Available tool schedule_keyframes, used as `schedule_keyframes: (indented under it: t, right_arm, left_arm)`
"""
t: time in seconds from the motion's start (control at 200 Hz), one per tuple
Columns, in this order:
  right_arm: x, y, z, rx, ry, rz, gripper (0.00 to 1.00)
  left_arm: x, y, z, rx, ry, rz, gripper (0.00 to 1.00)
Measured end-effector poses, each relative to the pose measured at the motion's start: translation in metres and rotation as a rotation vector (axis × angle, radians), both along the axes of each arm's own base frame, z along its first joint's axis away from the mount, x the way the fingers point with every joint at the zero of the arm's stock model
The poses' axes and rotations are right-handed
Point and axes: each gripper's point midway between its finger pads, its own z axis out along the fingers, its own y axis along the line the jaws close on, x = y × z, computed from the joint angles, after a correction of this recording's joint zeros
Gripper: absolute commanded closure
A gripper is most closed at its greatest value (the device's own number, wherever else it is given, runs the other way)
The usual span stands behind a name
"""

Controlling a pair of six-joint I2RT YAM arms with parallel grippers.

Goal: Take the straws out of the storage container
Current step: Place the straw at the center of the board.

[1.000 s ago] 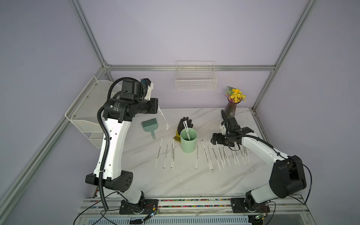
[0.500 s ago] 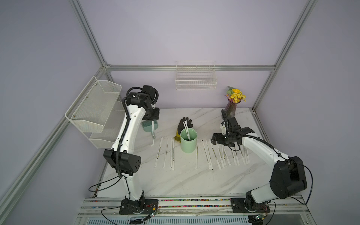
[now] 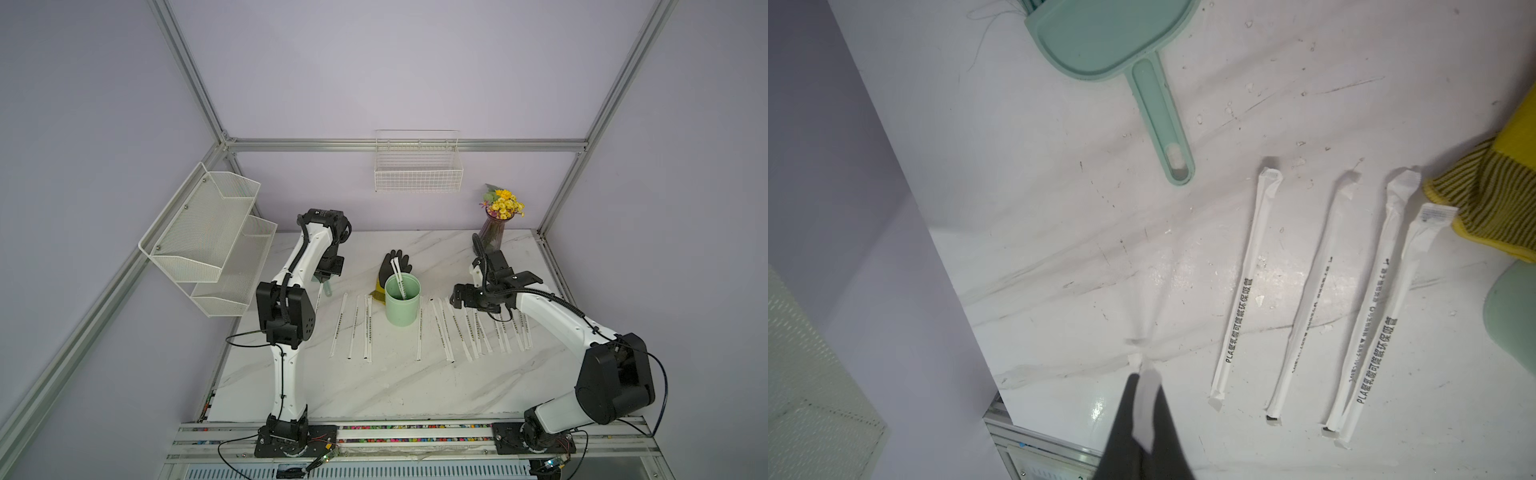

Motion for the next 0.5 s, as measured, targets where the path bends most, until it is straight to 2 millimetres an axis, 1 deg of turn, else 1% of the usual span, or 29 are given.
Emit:
schedule_keyframes:
  t: [0.25,0.5]
  right_arm:
    - [0.0,0.0,-0.001,-0.001,0.002,0.001,0.03]
    - [0.001,0.0,-0.006,-0.006,0.014,0.004,0.03]
  left_arm:
    - [0.002,0.014,-0.025,-0.025,0.065,0.051,0.95]
    - [0.002,0.013,-0.051,-0.049,0.131,0.066,0.95]
